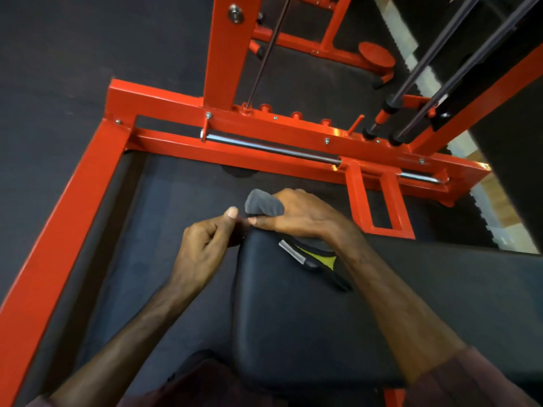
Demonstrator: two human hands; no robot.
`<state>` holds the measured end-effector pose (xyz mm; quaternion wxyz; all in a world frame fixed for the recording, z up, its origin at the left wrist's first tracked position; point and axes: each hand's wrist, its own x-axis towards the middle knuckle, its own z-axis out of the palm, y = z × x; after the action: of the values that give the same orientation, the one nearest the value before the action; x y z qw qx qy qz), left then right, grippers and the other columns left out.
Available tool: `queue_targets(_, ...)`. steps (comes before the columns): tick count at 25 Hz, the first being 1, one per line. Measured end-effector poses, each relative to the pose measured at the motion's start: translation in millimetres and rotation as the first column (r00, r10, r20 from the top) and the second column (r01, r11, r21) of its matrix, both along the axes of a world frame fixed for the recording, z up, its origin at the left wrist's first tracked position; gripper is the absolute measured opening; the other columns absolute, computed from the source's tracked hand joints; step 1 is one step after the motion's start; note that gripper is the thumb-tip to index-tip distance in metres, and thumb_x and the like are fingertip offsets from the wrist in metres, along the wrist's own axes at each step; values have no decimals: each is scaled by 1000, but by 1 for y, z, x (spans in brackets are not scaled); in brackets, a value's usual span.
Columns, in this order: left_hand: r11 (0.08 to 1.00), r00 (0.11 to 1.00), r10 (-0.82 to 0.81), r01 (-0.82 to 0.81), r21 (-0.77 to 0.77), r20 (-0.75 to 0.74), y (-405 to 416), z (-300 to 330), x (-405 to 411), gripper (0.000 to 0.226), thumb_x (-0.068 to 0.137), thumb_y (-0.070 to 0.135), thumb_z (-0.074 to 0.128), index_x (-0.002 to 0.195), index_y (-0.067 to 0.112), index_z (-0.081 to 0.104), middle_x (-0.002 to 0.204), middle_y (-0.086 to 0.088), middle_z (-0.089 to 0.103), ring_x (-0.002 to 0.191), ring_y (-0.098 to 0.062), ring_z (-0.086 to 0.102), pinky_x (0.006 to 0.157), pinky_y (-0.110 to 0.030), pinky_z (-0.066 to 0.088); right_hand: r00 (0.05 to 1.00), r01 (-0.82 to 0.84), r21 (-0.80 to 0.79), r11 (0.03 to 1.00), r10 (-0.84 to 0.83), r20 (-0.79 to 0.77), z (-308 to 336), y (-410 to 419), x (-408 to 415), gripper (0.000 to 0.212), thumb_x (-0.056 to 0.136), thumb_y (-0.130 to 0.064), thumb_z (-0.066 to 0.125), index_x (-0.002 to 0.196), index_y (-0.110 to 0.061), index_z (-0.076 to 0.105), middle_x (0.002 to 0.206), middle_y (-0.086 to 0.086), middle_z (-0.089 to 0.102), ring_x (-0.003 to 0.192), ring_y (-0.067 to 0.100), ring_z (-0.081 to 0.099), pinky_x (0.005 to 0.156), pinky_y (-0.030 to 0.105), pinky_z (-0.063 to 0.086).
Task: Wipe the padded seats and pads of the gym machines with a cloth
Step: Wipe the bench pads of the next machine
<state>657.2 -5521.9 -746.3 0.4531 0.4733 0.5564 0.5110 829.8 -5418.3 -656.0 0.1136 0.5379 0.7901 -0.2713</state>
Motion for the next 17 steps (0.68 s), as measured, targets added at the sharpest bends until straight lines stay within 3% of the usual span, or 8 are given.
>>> queue_targets(4,995,995,99,-100,23,18,-8,2,-17,55,115,31,40,91,2,80,83,-7,81,84,-21,80,81,-32,64,982,-189,166,968,188,24,3,-25,-9,41,87,-70,63,108,-34,66,111,-11,68,105,23,64,78,39,45)
queue_targets(8,996,996,86,-85,31,-37,0,0,-31,58,114,47,36,97,12,79,95,-5,80,88,-24,77,86,-48,63,895,-432,326,841,444,41,15,-70,-10,24,85,-37,66,109,-30,68,113,-12,66,115,20,58,92,48,47)
queue_targets(10,999,998,40,-39,26,-56,3,5,-34,58,113,53,36,101,17,80,101,-3,80,95,-23,77,89,-54,61,819,-573,285,768,543,185,16,-80,-23,20,79,-32,64,98,-31,66,108,-14,63,116,18,55,95,56,45)
queue_targets(14,999,998,-37,38,16,-54,1,14,-39,56,111,53,36,108,18,80,107,1,80,103,-17,76,93,-55,60,788,-606,242,758,532,311,20,-99,-38,17,78,-33,65,95,-30,68,105,-11,66,118,21,57,103,66,37)
queue_targets(17,1000,998,-29,30,4,-49,-8,12,-47,56,111,55,37,109,18,79,110,3,80,104,-17,76,94,-57,59,631,-761,162,628,659,409,19,-142,-32,25,78,-37,66,101,-29,73,111,-7,70,125,23,57,112,74,25)
